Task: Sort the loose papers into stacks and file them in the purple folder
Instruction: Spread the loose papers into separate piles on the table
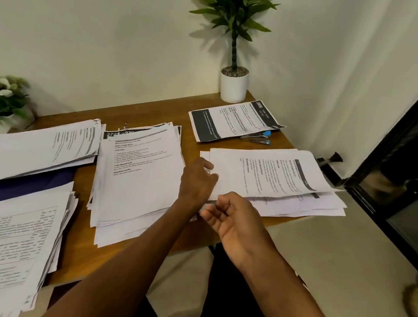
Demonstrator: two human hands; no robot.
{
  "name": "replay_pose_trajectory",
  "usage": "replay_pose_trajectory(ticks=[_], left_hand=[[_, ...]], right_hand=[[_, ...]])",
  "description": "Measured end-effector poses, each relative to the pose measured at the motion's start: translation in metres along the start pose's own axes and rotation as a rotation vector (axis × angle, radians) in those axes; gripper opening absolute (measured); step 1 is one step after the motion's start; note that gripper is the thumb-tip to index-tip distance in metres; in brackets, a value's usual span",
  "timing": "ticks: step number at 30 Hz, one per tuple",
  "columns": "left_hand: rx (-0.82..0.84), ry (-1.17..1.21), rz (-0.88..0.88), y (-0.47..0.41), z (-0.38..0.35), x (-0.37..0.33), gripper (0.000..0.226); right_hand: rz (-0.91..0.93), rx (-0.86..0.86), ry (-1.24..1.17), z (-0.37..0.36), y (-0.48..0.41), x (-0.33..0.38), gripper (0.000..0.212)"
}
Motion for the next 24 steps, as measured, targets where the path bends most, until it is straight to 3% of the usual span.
replay_pose_trajectory(ticks=[7,13,15,20,24], left_hand=[[0.021,-0.008,-0.044,0.006,0.012,-0.011,0.021],[-0.215,-0.064,-0.024,-0.011,0.095,0.015,0.022],[-0.293,-0.135,0.011,-0.019,0.125,0.044,0.027],[-0.283,-0.441,0.195,-0.034,0.149,0.116,0.074],[-0.383,-0.343,0.096,-0.023,0.138,0.135,0.07]], right_hand=[[0.122,-0.002,0.013,-0.014,-0.014,0.018,0.019],[0.113,-0.049,0.11,-0.023,-0.045,0.0,0.013],[0.165,-0.006,0.239,-0.034,-0.054,-0.006,0.014],[0.389,0.198,0.815,-0.082,-0.078,-0.021,0.032],[0.449,0.282,1.208,-0.111,-0.099,-0.038,0.051]])
Point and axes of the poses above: each hand's wrist, its own y-axis away from the middle knuckle, its own z-axis out of the back of the hand, x = y × z, the point moved 9 cm from there along -y, towards the middle knuckle, and after that the axes turned 12 degrees about z, right-handed, at the moved point
